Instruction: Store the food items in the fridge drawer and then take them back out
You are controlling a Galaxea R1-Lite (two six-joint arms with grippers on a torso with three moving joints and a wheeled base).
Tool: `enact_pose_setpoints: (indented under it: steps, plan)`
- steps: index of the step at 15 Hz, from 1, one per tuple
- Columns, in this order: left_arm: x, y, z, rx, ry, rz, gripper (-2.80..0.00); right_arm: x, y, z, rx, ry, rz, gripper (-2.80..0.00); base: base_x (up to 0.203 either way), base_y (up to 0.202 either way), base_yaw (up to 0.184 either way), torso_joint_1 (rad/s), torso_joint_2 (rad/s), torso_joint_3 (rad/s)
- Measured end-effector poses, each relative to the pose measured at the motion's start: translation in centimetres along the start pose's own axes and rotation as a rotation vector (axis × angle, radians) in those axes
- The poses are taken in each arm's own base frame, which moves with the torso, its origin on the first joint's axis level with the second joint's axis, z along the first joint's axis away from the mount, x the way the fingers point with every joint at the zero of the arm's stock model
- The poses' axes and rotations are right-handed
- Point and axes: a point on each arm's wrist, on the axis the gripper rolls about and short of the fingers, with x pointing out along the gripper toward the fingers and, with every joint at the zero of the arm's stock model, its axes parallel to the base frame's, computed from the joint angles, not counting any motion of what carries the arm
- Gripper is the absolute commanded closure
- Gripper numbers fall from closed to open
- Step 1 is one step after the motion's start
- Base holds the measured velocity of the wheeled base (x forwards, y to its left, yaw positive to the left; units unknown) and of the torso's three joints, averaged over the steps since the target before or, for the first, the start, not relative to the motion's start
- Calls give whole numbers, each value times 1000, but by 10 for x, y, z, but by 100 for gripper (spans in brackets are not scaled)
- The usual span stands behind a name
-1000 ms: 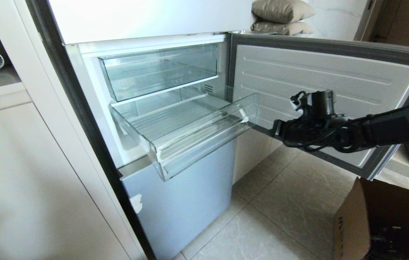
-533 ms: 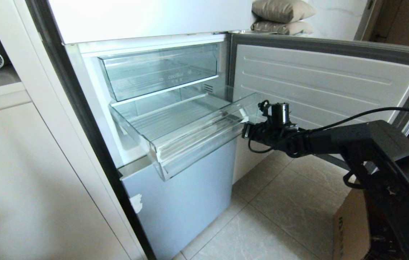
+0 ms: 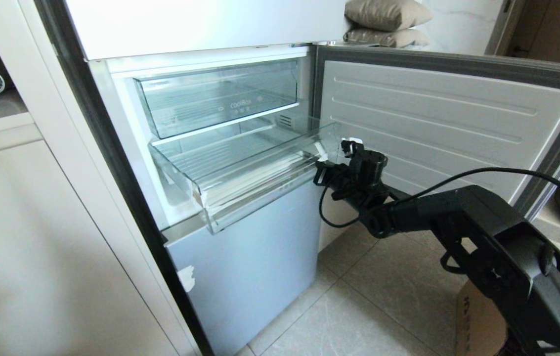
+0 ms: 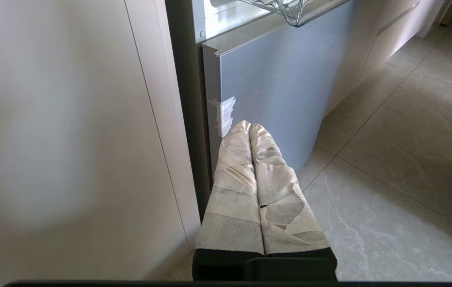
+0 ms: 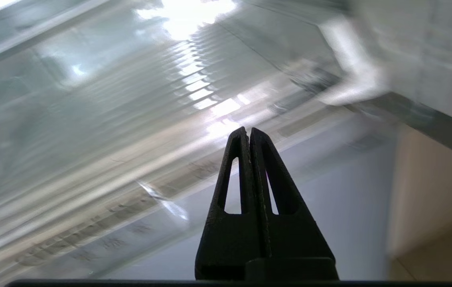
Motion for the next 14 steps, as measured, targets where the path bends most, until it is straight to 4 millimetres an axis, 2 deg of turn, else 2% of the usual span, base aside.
enact_pose_setpoints:
  steps: [3,6,9,11,12,14]
  plan:
    - [0,0,0,0,0,0,0,-30,20,18,4,67,-12,0,0,0,0,0,0,0]
    - [0,0,0,0,0,0,0,-79,41,56,3,104,-15,0,0,0,0,0,0,0]
    - [0,0,0,0,0,0,0,-146,59,100,3,151,-26,0,0,0,0,0,0,0]
    - [0,0,0,0,0,0,0,-194,64,121,3,205,-66,0,0,0,0,0,0,0]
    - [0,0,0,0,0,0,0,-220,64,125,-1,245,-111,0,0,0,0,0,0,0]
    - [0,0,0,0,0,0,0,-268,59,119,-17,329,-204,0,0,0,0,0,0,0]
